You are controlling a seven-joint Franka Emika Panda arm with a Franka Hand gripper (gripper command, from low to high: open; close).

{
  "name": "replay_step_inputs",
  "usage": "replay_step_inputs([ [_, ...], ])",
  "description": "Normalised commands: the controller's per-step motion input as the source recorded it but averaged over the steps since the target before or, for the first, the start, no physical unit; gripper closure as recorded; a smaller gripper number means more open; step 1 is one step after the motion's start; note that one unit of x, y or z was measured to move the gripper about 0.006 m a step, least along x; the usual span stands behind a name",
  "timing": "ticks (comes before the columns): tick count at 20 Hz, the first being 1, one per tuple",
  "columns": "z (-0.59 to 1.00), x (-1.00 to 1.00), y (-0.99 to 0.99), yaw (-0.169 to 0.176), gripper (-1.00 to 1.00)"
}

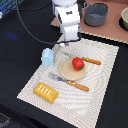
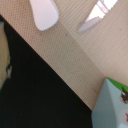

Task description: Interact with the objects in diverse but meaningful ways.

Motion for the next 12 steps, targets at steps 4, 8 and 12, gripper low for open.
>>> replay_step_inputs([
  [4,-0.22,0.0,0.47,0.075,-1.0],
  [8,-0.26,0.0,0.41,0.073,-1.0],
  [12,-0.27,0.0,0.36,0.073,-1.0],
])
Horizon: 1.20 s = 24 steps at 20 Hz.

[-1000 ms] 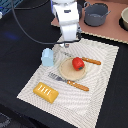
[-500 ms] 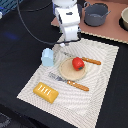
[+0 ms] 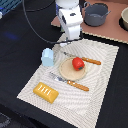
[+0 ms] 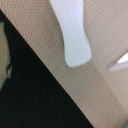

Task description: Interact with the objects in diverse but meaningful ways.

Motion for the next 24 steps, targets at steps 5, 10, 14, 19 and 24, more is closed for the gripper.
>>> replay_step_inputs([
  [5,-0.27,0.0,0.28,0.073,-1.0],
  [10,-0.25,0.0,0.25,0.068,-1.0],
  [14,-0.24,0.0,0.26,0.069,-1.0],
  [19,-0.25,0.0,0.24,0.071,-1.0],
  [24,-0.26,-0.01,0.21,0.071,1.0],
])
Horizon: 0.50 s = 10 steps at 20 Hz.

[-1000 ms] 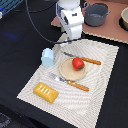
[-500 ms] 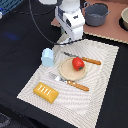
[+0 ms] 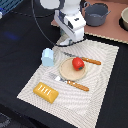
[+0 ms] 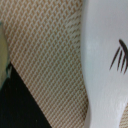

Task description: Interact with the objects in diverse but meaningful ways.

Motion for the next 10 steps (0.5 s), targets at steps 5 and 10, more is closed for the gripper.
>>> replay_step_inputs([
  [5,-0.22,0.0,0.2,0.065,1.0],
  [10,-0.16,0.0,0.2,0.066,1.0],
])
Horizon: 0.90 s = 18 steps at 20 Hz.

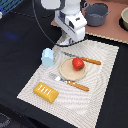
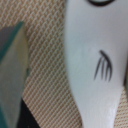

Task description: Interact with the objects in diverse but meaningful ways.

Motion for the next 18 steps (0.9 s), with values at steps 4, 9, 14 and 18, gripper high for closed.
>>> replay_step_inputs([
  [4,0.25,0.17,0.09,0.035,1.0],
  [9,0.92,0.75,0.0,-0.004,1.0],
  [14,0.7,1.0,-0.08,-0.03,1.0],
  [18,0.13,0.99,-0.09,-0.066,1.0],
])
